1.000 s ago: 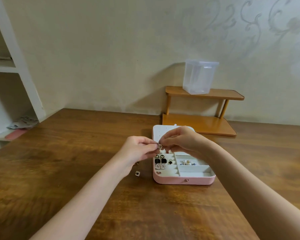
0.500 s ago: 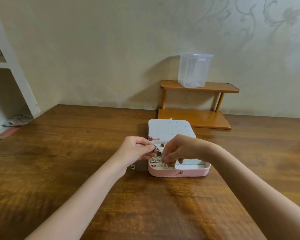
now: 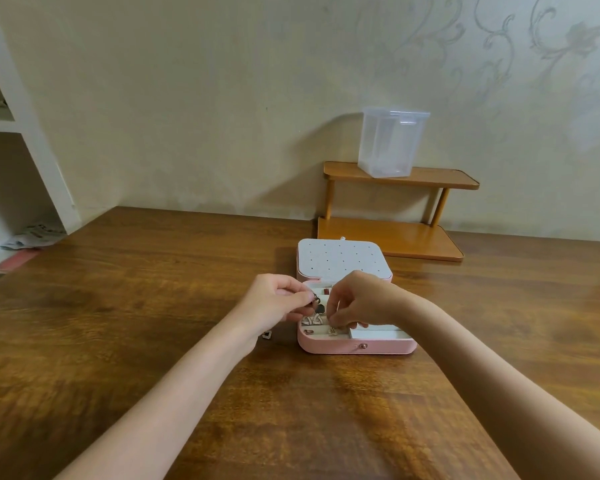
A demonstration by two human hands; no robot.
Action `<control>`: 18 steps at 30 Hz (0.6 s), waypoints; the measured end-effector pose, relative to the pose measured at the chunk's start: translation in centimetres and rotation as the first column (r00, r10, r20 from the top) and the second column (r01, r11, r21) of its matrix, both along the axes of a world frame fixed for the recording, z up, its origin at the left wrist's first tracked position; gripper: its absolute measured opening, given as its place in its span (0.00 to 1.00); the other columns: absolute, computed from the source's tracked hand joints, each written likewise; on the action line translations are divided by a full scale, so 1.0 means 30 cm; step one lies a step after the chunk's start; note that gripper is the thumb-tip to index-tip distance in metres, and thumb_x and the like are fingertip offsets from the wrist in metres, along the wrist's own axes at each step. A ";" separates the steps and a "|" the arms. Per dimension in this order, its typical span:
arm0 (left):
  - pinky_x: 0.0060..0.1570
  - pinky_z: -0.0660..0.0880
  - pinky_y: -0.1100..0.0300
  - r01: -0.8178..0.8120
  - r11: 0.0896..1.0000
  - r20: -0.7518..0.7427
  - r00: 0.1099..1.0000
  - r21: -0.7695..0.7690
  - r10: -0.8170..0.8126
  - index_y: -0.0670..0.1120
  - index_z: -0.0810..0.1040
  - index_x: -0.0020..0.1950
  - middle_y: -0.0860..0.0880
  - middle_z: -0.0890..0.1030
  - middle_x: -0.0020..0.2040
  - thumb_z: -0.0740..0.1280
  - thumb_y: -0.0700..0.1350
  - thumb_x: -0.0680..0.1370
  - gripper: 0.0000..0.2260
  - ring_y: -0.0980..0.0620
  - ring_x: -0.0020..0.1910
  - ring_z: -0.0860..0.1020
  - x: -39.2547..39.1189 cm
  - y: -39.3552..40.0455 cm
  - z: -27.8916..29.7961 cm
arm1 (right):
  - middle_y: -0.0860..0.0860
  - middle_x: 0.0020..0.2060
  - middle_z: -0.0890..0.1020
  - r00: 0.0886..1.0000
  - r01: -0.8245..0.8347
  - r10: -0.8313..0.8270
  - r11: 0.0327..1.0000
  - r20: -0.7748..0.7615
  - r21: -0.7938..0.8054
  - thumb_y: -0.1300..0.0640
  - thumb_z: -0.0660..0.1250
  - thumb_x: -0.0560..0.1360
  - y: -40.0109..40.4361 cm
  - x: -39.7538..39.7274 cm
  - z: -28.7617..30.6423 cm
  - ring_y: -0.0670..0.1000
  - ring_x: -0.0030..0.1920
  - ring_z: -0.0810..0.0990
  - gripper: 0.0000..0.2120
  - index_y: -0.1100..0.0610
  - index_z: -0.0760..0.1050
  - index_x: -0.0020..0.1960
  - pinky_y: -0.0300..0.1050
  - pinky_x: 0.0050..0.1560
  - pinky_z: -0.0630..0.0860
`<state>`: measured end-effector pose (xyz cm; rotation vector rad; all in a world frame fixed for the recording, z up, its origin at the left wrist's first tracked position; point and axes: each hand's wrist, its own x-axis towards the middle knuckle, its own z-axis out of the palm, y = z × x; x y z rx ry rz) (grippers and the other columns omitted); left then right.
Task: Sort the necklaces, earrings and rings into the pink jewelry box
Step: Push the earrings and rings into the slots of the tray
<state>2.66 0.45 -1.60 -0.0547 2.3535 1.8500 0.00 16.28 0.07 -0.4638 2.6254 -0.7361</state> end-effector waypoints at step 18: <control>0.42 0.80 0.63 -0.039 0.987 0.066 0.997 0.159 0.029 0.43 0.81 0.47 0.46 0.84 0.41 0.67 0.41 0.76 0.04 0.55 0.39 0.83 0.011 0.016 0.006 | 0.55 0.39 0.83 0.987 0.060 -0.107 0.937 -0.118 -0.343 0.63 0.69 0.73 0.003 0.025 0.034 0.46 0.36 0.79 0.05 0.62 0.80 0.48 0.35 0.38 0.77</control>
